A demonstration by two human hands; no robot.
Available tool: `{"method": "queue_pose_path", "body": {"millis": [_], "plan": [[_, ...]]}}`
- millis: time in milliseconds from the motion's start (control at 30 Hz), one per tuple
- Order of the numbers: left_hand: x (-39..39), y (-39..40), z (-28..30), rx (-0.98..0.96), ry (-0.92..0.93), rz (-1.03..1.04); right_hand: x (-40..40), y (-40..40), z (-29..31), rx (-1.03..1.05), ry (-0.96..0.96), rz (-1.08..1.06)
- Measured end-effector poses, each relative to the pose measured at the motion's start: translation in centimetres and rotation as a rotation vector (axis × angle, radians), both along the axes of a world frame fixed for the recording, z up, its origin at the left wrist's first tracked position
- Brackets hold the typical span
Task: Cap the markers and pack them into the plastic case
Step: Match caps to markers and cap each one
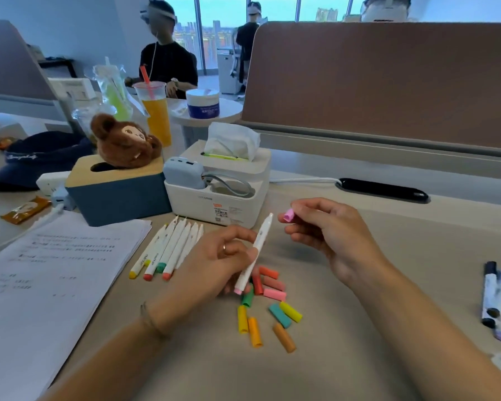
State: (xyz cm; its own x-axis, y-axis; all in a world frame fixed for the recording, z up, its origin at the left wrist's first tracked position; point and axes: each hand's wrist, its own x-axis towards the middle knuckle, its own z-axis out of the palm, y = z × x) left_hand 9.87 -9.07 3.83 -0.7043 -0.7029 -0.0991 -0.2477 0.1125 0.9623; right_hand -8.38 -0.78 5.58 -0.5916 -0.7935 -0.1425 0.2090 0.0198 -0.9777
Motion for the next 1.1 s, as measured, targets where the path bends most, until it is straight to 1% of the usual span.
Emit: {"method": "queue_pose_path", "body": {"millis": [67, 167, 267, 500, 767, 933, 1100], "plan": [[0.1, 0.1, 0.1, 0.008, 0.004, -0.010, -0.2, -0.1, 0.0, -0.002, -0.011, -0.007], [0.3, 0.1, -0.2, -0.067, -0.022, -0.030, -0.1, -0.2, 0.1, 0.002, 0.005, -0.006], [0.3, 0.1, -0.6, -0.129, -0.044, -0.042, 0.3, -0.2, 0.2, 0.006, 0.059, -0.004], [0.3, 0.2, -0.9, -0.208, -0.013, -0.050, 0.3, 0.0, 0.3, 0.017, 0.178, -0.024], [0.3, 0.3, -1.5, -0.332, 0.009, 0.024, 0.6, 0.1, 0.3, 0.019, 0.401, -0.004], [0.3, 0.4, -1.6, -0.394, -0.100, 0.063, 1.4, -0.2, -0.1, 0.016, 0.479, 0.009], [0.3, 0.3, -1.9, -0.453, -0.106, 0.122, 2.4, -0.3, -0.9, -0.021, 0.547, -0.002]]}}
